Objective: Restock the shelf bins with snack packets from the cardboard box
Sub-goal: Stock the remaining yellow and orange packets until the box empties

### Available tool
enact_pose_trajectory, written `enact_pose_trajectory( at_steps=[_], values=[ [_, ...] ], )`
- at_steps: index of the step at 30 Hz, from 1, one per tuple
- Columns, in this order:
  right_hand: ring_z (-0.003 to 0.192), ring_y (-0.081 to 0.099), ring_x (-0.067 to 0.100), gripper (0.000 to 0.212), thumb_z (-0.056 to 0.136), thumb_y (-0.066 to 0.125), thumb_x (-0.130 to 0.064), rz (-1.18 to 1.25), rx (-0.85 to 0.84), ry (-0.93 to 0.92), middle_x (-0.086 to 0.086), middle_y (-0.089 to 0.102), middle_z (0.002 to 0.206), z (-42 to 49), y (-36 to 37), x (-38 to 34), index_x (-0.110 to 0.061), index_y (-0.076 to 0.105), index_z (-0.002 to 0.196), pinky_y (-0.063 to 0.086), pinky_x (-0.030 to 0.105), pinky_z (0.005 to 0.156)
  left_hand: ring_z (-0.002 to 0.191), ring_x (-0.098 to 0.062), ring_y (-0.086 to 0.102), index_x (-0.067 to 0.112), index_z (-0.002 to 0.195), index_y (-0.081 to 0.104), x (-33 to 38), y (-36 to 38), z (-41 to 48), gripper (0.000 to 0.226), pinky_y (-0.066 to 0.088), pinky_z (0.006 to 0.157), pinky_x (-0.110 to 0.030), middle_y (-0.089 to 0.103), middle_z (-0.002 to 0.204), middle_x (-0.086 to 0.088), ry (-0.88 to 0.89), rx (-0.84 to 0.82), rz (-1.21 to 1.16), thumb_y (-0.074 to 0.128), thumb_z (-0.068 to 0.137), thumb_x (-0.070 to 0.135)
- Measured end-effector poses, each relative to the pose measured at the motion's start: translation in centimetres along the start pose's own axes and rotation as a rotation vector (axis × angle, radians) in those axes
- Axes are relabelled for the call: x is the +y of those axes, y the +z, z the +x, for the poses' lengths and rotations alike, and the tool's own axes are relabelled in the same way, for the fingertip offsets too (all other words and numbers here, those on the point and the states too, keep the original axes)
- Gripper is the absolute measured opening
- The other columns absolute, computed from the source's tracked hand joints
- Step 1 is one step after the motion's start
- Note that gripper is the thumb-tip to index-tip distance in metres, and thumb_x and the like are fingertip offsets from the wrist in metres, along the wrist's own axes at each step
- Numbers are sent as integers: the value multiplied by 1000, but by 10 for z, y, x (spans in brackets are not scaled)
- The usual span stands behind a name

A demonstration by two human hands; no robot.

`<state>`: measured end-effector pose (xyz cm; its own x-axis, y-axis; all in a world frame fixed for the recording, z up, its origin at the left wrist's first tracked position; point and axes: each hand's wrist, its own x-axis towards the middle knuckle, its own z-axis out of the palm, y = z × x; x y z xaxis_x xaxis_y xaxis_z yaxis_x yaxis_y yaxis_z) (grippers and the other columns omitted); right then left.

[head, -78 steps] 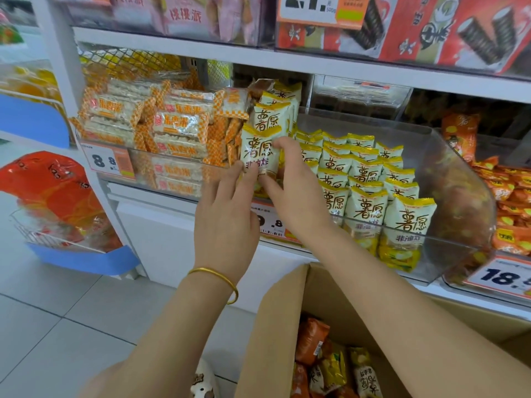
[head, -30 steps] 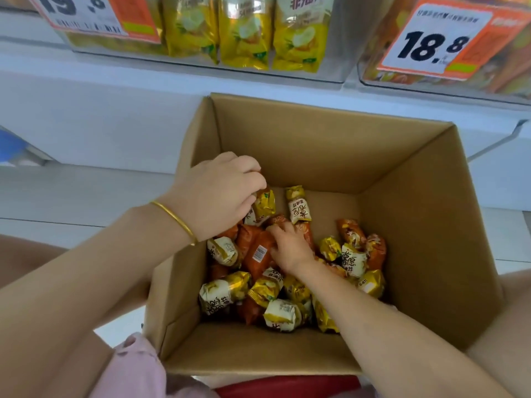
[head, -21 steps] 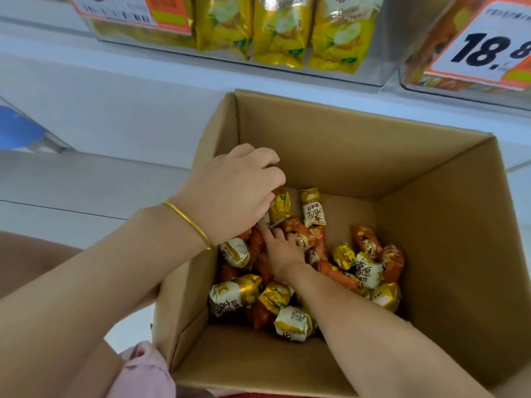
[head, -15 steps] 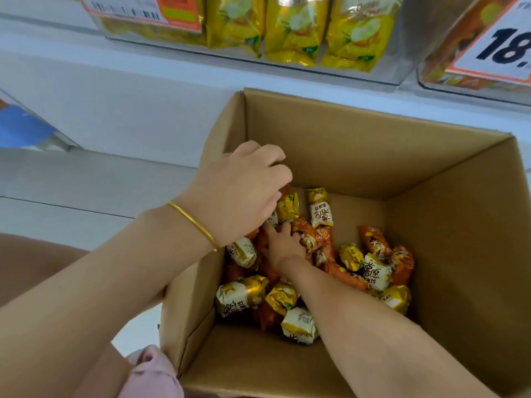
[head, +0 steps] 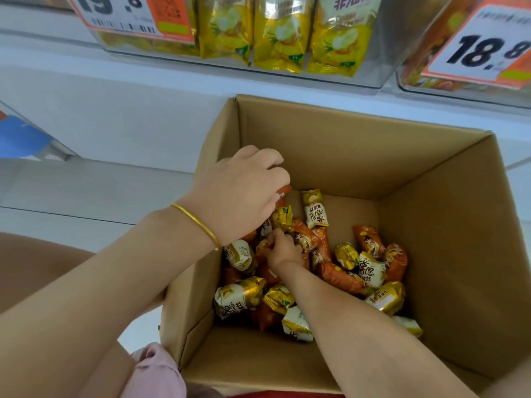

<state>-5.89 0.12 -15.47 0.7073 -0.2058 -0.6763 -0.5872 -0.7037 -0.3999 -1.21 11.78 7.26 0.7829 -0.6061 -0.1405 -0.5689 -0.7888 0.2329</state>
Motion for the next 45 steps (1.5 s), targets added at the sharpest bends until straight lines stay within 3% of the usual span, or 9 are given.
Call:
enact_pose_trajectory(
  at_steps=[4,12,21,25,30,35,39,42,45],
  values=[
    [110,48,30,31,89,62,-23,176,103,-75,0,56,110,-3,-2,12,-30,38,72,44,45,90,127,-18,34,21,129,53,0,1,2,34,43,96,-37,38,142,3,6,-14,25,39,98,26],
    [83,50,14,34,83,69,-7,443,209,-406,-5,51,87,-41,-111,11,-21,41,73,45,28,72,128,-16,35,23,130,53,3,7,10,35,39,102,-34,41,140,4,28,-31,-60,43,97,25],
    [91,58,18,26,86,63,-3,701,-197,-533,4,57,101,-113,-218,2,-18,43,79,53,26,67,112,-20,58,17,141,37,18,4,24,64,50,96,-39,54,130,-4,-565,-277,-1013,56,88,50],
    [92,58,19,26,76,67,-10,820,-197,-507,1,58,101,-121,-220,9,-18,43,83,50,31,70,89,-26,70,8,121,57,34,4,22,43,59,74,-42,69,106,-16,-650,-395,-1531,62,87,34],
    [101,58,22,42,71,73,-2,877,-187,-440,5,56,115,-116,-206,9,-21,48,98,53,31,73,104,-30,64,7,125,54,34,6,24,45,60,67,-43,60,121,-17,-729,-323,-1762,67,84,20],
    [107,55,19,78,69,80,-1,793,-30,-314,6,49,127,-102,-205,6,-27,44,133,52,28,79,100,-26,64,12,132,44,27,8,36,55,60,65,-35,51,126,-12,-694,-72,-1566,69,83,13],
    [104,53,16,67,65,86,-16,579,237,-268,6,45,126,-96,-219,6,-20,49,120,47,21,70,97,-19,58,21,141,32,17,12,41,75,58,76,-35,41,122,-3,-674,151,-1141,74,79,16],
    [97,57,11,62,63,87,-23,625,242,-351,4,55,115,-101,-232,3,-15,55,116,47,19,71,112,-22,51,20,142,26,10,17,41,85,52,91,-41,39,132,-5,-590,146,-859,78,75,23],
    [102,62,15,60,53,83,-29,811,87,-489,1,63,109,-111,-239,-4,-15,64,109,52,25,80,102,-18,57,23,134,37,21,12,40,69,59,73,-31,42,123,0,-544,-44,-998,76,77,20]
  ],
)
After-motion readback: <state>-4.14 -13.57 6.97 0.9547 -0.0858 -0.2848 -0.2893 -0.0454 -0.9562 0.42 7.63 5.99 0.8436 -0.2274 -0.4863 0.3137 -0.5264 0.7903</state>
